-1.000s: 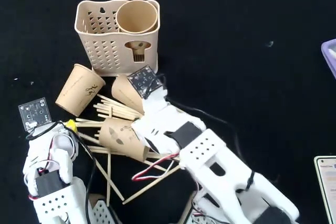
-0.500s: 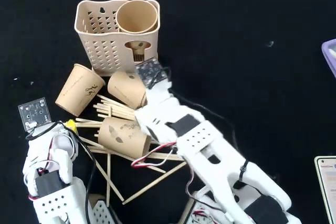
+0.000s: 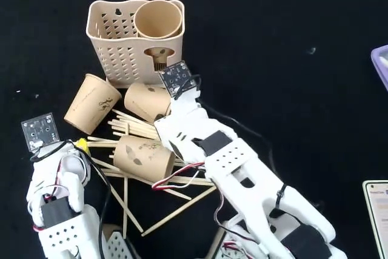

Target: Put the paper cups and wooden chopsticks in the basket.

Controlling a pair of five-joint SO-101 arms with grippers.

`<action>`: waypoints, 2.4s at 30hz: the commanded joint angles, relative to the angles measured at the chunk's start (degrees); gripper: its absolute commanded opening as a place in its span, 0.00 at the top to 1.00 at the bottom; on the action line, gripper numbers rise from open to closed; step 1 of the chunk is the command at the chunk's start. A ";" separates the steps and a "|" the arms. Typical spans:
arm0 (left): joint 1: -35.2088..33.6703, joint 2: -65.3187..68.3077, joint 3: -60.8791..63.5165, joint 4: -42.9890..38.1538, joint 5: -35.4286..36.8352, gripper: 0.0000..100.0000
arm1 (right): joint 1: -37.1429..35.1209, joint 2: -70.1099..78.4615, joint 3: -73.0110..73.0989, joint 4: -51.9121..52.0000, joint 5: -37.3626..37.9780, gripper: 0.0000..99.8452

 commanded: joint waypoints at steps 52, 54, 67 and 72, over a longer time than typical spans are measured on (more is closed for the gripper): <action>0.66 -0.09 -0.75 -1.14 0.18 0.80 | 44.92 -19.65 -25.71 64.62 46.33 0.99; 0.66 -0.09 -0.75 -1.14 0.18 0.80 | 44.84 -16.40 -27.56 64.62 46.42 0.99; 0.66 -0.09 -0.75 -1.14 0.18 0.80 | 29.10 -9.63 -19.21 58.29 45.89 0.79; 0.57 -0.09 -0.75 -1.14 0.18 0.80 | 28.22 -9.63 -17.19 55.03 45.89 0.85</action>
